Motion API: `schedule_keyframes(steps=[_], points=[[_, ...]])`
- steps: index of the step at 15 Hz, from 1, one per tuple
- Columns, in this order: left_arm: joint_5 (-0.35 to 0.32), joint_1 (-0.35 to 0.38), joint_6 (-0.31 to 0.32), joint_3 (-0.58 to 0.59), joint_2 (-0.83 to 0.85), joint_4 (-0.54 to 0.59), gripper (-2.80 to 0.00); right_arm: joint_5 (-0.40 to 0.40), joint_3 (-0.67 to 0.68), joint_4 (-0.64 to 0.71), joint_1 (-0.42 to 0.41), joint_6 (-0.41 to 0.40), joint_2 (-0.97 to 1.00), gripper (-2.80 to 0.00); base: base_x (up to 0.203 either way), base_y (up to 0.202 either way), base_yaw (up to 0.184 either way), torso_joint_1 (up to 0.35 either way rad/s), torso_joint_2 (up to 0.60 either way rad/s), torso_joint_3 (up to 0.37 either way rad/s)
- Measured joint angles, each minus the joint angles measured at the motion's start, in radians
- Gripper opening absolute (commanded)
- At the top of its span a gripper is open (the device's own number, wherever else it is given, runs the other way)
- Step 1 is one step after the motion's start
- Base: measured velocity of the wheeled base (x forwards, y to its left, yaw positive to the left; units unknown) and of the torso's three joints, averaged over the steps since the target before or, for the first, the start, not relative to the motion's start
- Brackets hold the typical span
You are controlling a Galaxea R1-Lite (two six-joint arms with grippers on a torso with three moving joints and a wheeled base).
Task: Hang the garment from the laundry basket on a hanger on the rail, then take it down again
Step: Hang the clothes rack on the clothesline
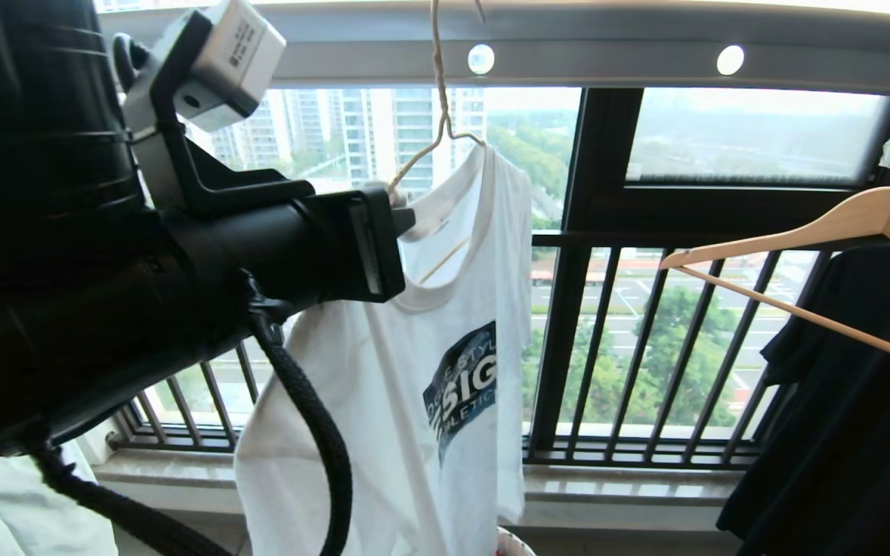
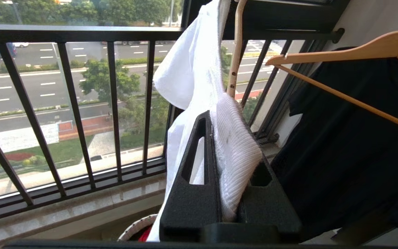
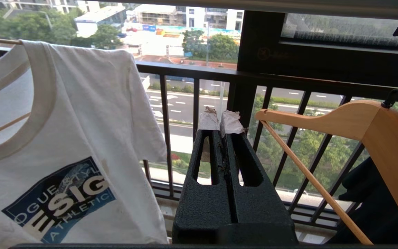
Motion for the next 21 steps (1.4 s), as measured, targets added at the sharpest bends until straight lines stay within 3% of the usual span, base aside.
schedule_keyframes(steps=[14,18,21], points=[[0.024,0.014,0.018,-0.010,0.062,-0.005,-2.80,0.001,0.013,0.005,0.022,-0.004,-0.002,-2.80,0.000,0.000,0.000,0.000,0.00,0.002],[0.026,0.026,0.058,-0.009,0.077,-0.103,-2.80,0.001,0.014,0.005,0.024,-0.004,-0.004,-2.80,0.000,0.000,0.000,0.000,0.00,0.000],[0.033,0.031,0.067,0.007,0.095,-0.109,-2.80,0.001,0.014,0.005,0.024,-0.004,-0.004,-2.80,0.000,0.000,0.000,0.000,0.00,0.000]])
